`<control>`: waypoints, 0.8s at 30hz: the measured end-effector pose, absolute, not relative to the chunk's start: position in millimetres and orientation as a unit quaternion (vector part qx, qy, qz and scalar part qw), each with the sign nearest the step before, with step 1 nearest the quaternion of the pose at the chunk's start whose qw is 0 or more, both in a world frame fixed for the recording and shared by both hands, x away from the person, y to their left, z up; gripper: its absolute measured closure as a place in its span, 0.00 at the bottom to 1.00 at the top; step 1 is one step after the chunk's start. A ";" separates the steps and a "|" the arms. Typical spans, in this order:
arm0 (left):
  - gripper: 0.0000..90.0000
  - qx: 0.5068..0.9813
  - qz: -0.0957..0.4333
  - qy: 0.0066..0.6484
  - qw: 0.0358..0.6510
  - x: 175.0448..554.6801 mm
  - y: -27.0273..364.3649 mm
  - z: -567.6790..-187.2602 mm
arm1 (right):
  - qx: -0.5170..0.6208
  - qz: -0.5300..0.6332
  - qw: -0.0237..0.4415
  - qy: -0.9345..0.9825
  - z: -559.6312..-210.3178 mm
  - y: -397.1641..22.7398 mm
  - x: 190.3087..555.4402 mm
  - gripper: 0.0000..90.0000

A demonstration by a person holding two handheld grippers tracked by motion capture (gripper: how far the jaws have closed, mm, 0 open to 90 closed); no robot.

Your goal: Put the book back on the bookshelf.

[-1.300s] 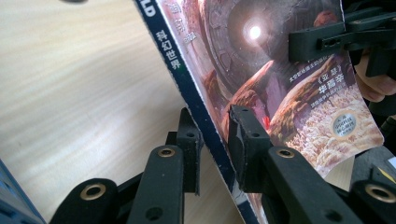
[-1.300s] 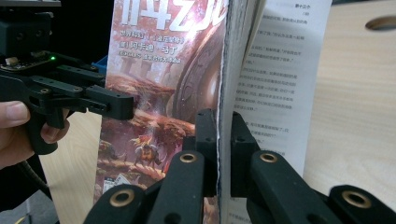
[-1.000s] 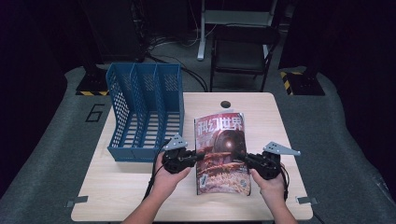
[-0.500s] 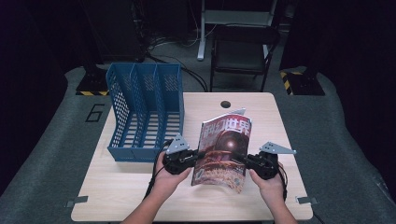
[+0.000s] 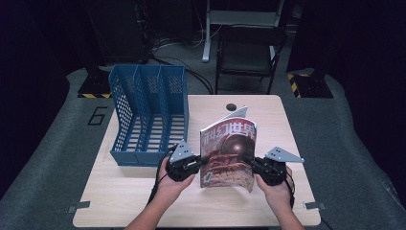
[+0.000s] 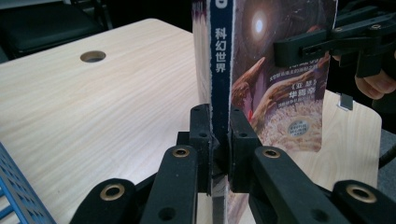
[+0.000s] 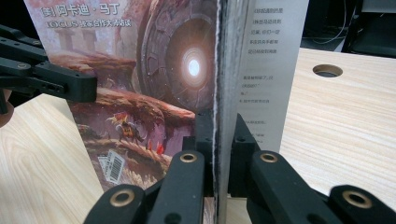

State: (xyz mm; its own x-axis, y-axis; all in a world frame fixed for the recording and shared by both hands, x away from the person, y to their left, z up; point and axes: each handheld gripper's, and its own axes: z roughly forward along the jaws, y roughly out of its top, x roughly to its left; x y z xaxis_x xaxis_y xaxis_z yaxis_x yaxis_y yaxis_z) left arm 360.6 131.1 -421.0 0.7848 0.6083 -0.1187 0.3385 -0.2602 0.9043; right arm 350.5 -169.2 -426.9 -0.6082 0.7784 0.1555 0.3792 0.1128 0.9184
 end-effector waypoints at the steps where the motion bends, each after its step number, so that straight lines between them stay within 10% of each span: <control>1: 0.93 0.786 0.128 0.301 0.525 360.5 131.1 -422.4 | 0.402 0.532 0.187 0.721 -427.5 -169.0 350.3 0.96; 24: 0.93 0.786 0.149 0.281 0.530 342.6 142.6 -439.3 | 0.379 0.519 0.107 0.758 -455.3 -167.4 351.3 0.75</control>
